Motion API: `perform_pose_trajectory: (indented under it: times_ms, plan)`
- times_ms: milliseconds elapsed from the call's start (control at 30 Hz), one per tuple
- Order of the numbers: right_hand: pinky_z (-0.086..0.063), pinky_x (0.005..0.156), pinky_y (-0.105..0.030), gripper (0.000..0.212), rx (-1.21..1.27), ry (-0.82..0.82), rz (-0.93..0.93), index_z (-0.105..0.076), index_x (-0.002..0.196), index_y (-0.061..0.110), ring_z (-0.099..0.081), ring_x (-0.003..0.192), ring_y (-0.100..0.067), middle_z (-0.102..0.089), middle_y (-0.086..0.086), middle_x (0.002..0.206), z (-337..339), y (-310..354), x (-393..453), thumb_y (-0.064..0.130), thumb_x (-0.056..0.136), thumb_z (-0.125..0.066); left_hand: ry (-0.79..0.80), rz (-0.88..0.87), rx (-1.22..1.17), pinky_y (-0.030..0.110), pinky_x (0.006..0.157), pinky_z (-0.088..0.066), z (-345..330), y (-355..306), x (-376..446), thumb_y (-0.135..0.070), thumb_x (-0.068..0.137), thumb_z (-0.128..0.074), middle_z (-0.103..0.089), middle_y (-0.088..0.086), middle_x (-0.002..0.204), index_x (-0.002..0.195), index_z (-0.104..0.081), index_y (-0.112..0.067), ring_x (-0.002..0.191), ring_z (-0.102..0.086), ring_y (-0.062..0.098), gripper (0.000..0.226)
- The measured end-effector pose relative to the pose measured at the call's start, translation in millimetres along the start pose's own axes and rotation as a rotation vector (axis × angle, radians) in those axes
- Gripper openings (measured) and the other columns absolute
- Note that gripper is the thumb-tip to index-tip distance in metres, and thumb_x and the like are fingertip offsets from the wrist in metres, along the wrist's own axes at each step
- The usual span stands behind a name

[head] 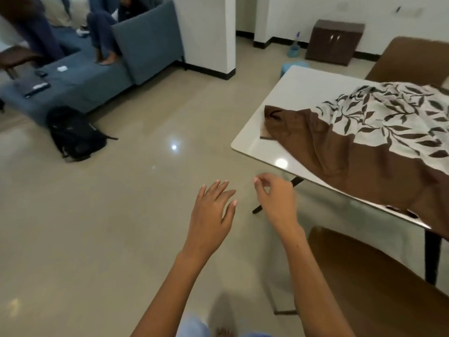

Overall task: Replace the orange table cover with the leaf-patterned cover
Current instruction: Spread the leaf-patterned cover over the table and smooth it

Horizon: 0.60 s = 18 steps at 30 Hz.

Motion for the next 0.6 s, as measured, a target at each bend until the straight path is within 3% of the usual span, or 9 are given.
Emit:
perform_pose_trajectory:
  times_ms: [233,367,500,600]
  plan:
    - [-0.045,0.076,-0.022,0.022,-0.061,-0.069,-0.147,-0.069,0.099,0.017,-0.064,0.089,-0.01,-0.07,0.006,0.095,-62,14,113,0.031,0.094,-0.053,0.114,-0.142,-0.099,0.019,0.115,-0.004,-22,84,150,-0.038,0.097,-0.032,-0.05,0.001,0.141,0.13,-0.056,-0.017,0.136,-0.036,0.013,0.046]
    - [-0.049,0.076,-0.028,0.023,-0.085,-0.17,-0.306,-0.069,0.099,0.016,-0.064,0.089,-0.013,-0.071,0.005,0.096,-88,17,187,0.032,0.095,-0.052,0.174,-0.292,-0.116,0.014,0.114,0.001,-26,122,248,-0.036,0.098,-0.034,-0.047,0.0,0.143,0.136,-0.05,-0.018,0.138,-0.033,0.012,0.045]
    - [-0.048,0.073,-0.027,0.021,-0.097,-0.277,-0.398,-0.069,0.098,0.016,-0.064,0.087,-0.013,-0.071,0.005,0.093,-100,13,252,0.029,0.094,-0.053,0.22,-0.366,-0.166,0.017,0.112,-0.005,-39,138,338,-0.033,0.099,-0.042,-0.045,0.002,0.145,0.141,-0.042,-0.015,0.138,-0.033,0.014,0.046]
    - [-0.042,0.062,-0.019,0.018,-0.108,-0.353,-0.48,-0.069,0.093,0.017,-0.061,0.075,-0.009,-0.07,0.006,0.086,-104,1,298,0.027,0.094,-0.054,0.235,-0.448,-0.243,0.019,0.112,-0.008,-51,137,397,-0.027,0.096,-0.048,-0.049,0.006,0.141,0.14,-0.042,-0.011,0.131,-0.032,0.011,0.048]
Point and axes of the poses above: each hand's wrist, its own x-axis towards the middle knuckle, its own z-axis out of the back of the hand, y = z × x, the point moved 7 cm from there along x, towards the middle knuckle
